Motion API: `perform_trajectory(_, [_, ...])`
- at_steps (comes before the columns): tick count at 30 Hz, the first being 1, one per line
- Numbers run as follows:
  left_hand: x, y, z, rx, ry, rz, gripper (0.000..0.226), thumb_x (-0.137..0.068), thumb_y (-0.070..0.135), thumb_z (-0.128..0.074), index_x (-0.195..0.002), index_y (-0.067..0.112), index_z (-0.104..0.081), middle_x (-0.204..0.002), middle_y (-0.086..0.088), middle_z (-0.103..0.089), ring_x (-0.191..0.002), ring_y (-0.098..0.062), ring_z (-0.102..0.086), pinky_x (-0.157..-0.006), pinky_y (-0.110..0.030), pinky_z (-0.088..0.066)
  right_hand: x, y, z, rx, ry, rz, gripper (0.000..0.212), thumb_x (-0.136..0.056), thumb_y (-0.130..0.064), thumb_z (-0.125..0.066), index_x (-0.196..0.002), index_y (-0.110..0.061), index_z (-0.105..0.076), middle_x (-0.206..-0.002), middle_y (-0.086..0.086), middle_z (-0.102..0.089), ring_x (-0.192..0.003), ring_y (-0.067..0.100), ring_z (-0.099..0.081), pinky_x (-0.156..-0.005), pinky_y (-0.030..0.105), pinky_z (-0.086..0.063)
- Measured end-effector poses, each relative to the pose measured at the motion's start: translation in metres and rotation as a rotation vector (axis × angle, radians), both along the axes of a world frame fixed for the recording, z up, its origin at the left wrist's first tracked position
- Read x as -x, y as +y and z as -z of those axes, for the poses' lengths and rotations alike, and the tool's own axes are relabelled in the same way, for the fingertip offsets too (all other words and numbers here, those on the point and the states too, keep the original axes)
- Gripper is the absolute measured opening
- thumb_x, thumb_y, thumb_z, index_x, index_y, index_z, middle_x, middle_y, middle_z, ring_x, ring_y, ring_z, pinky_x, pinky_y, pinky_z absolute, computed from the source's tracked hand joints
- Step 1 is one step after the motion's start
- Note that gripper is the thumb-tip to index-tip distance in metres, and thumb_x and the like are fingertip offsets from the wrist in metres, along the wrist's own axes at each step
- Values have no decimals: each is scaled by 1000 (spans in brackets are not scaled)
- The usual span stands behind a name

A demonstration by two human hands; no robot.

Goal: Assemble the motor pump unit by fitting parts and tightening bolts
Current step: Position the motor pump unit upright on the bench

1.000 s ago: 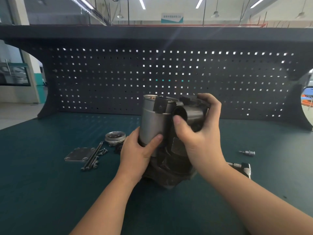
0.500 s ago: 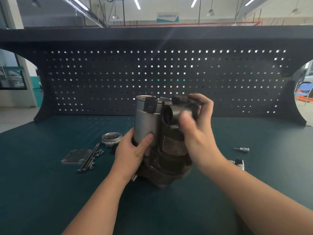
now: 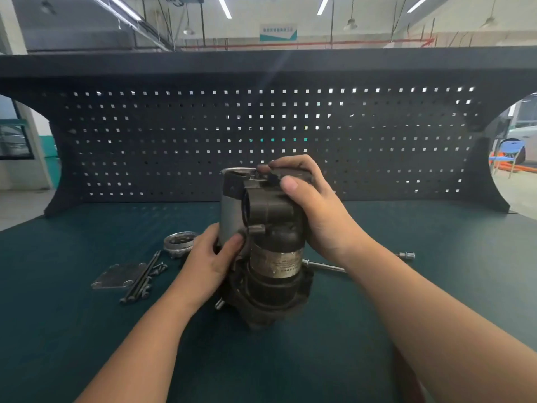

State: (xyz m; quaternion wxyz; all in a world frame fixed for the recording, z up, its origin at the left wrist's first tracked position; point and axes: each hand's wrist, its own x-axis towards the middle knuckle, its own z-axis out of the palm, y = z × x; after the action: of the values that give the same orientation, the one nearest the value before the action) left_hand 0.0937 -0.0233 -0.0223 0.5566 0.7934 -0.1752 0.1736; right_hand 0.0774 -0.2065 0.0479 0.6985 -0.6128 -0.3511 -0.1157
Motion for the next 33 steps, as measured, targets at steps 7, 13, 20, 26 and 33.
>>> perform_trajectory(7, [55,-1,-10,64,131,-26,71,-84,75,-31,-143,36,-41,-148,13,-43,-138,-4,-35,-117,-30,-25,24,11,2,201,-117,209,50,-64,-56,-67,-102,-33,-44,-103,-21,-63,-99,1,-60,-85,23,-51])
perform_trajectory(13, [80,-1,-1,4,110,279,113,-40,69,-84,-136,39,-32,-125,30,-59,-118,11,-53,-87,-2,-41,48,31,2,496,-396,603,68,-76,-65,-60,-119,-17,-42,-116,-8,-40,-132,21,-30,-110,48,-31])
perform_trajectory(20, [65,-6,6,73,128,234,83,-54,42,-82,-127,32,-46,-119,23,-65,-112,4,-59,-83,-4,-43,47,27,-2,629,-412,685,83,-74,-75,-36,-132,-15,-42,-133,-2,-42,-129,20,-30,-108,45,-30])
perform_trajectory(26, [48,-10,-13,-469,49,-41,94,-45,81,-62,-126,73,-15,-152,22,-34,-146,-8,-18,-121,-50,-7,38,12,-2,591,-368,722,76,-68,-80,-46,-127,-32,-45,-107,-39,-33,-140,22,-23,-110,51,-29])
perform_trajectory(33, [57,-15,-1,-171,51,-49,79,-49,67,-76,-119,42,-49,-125,15,-56,-116,-1,-53,-99,-25,-44,28,6,-1,568,-284,707,64,-58,-84,-53,-111,-53,-38,-110,-23,-37,-120,11,-33,-102,42,-37])
